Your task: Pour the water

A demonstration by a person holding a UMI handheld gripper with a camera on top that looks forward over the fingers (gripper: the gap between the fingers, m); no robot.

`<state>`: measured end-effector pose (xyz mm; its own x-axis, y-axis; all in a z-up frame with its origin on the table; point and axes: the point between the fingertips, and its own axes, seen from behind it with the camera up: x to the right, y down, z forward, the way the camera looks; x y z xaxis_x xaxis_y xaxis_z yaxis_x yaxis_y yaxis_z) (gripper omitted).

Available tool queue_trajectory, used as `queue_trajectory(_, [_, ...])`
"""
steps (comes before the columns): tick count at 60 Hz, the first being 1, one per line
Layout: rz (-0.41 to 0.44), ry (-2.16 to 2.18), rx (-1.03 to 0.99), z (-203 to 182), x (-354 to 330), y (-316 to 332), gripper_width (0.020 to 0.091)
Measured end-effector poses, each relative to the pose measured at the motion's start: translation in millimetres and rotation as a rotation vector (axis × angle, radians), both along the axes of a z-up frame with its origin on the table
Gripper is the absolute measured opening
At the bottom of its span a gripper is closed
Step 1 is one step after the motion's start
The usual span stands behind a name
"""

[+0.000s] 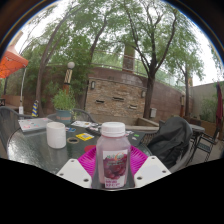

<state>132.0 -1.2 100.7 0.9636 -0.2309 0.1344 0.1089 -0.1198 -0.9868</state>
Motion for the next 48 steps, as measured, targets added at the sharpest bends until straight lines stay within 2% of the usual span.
queue_trajectory(14, [0.027, -0.629, -0.033, 108.0, -38.3, 80.9, 0.0429])
queue_trajectory(19, [0.049, -1.023, -0.080, 114.1, -69.8, 128.5, 0.0427])
queue_trajectory(21, [0.097, -1.175, -0.109, 126.2, -71.9, 145.6, 0.0427])
queue_trajectory(26, [0.153, -1.523, -0.155, 111.4, -103.3, 170.8, 0.0428])
queue_trajectory(27, [0.138, -1.591, -0.166, 103.8, -115.7, 173.3, 0.0428])
queue_trajectory(32, [0.198, -1.823, -0.236, 74.7, -125.0, 194.4, 0.0428])
queue_trajectory(35, [0.191, -1.991, -0.250, 68.3, -132.8, 197.7, 0.0427])
queue_trajectory(37, [0.191, -2.097, -0.239, 68.5, -137.9, 199.1, 0.0428])
queue_trajectory(38, [0.236, -2.135, -0.236, 72.8, -137.6, 208.2, 0.0427])
queue_trajectory(48, [0.238, -2.282, -0.193, 76.1, -151.8, 207.9, 0.0428])
